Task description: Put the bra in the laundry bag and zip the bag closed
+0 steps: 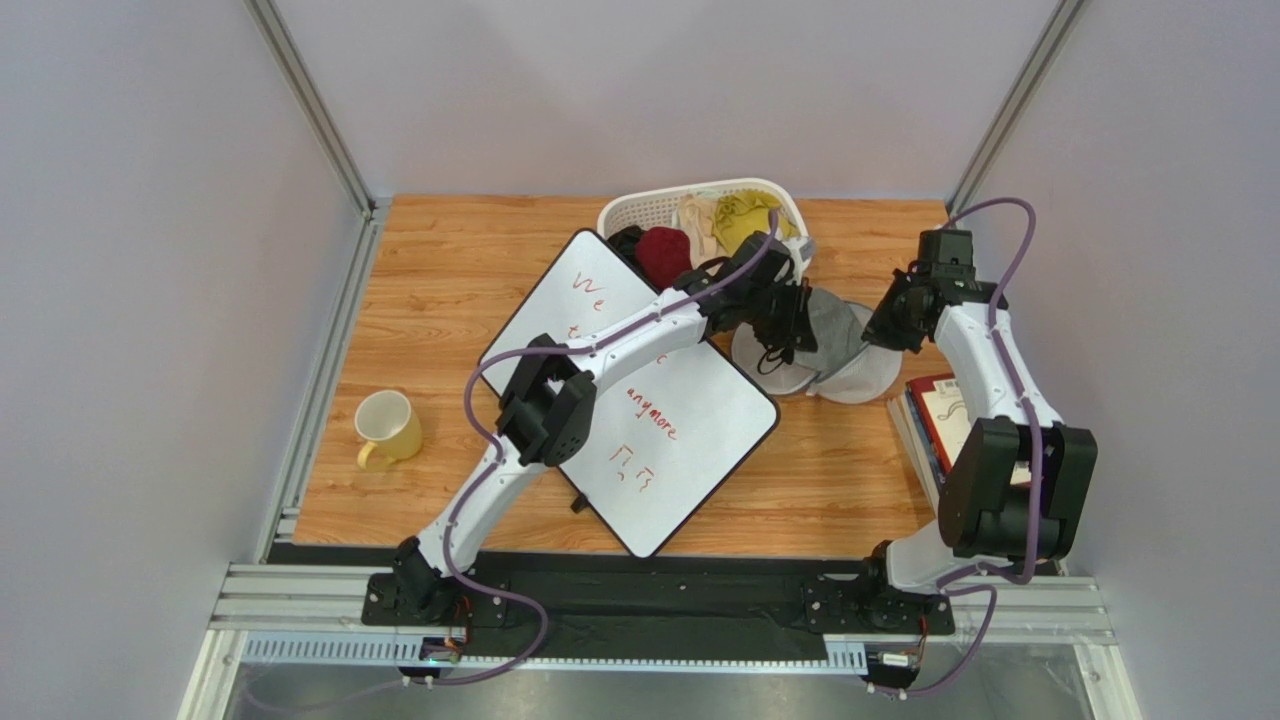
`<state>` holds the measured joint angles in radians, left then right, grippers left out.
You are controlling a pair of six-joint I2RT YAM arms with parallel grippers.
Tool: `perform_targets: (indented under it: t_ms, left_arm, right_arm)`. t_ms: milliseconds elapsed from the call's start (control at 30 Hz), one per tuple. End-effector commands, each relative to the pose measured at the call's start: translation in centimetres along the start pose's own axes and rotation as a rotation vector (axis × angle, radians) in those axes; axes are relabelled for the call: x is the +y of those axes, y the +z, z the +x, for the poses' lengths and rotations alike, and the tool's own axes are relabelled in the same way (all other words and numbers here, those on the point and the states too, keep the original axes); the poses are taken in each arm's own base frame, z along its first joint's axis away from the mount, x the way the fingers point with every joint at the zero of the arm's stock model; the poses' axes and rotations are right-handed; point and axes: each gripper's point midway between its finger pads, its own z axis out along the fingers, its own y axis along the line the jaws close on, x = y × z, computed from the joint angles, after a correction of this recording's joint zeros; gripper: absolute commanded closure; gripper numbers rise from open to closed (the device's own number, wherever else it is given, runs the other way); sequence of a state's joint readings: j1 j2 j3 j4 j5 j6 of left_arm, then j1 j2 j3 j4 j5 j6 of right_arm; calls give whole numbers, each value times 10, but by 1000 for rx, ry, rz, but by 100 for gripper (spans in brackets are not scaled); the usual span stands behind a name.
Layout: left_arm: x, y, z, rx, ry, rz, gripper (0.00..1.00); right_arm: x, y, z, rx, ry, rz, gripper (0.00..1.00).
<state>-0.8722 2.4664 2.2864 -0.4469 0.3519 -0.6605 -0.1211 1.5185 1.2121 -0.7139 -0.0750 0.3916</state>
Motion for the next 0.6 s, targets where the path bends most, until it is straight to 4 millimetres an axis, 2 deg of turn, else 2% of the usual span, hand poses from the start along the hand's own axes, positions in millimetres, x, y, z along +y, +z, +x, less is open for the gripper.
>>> perform_targets:
  t_ms: [0,67,167,367,467,567]
  left_arm:
    - [-30,8,-13,-62,16,87,100]
    - [-27,15,-7,-47,-2,94,100]
    - [-26,22,-5,-48,-10,109,100]
    - [-22,35,1,-42,-40,136,100]
    - [-18,43,3,-40,-51,143,100]
    - [-19,46,0,-54,-48,148,100]
  right_arm:
    - [31,-22,-12,-24,4,-136,100]
    - [39,-22,-7,12,16,-189,100]
    - [41,-14,0,48,31,-207,100]
    - [27,-12,-4,29,22,-151,91]
    - [23,-13,-5,26,17,-127,81]
    - [19,-17,-5,23,-4,-94,64]
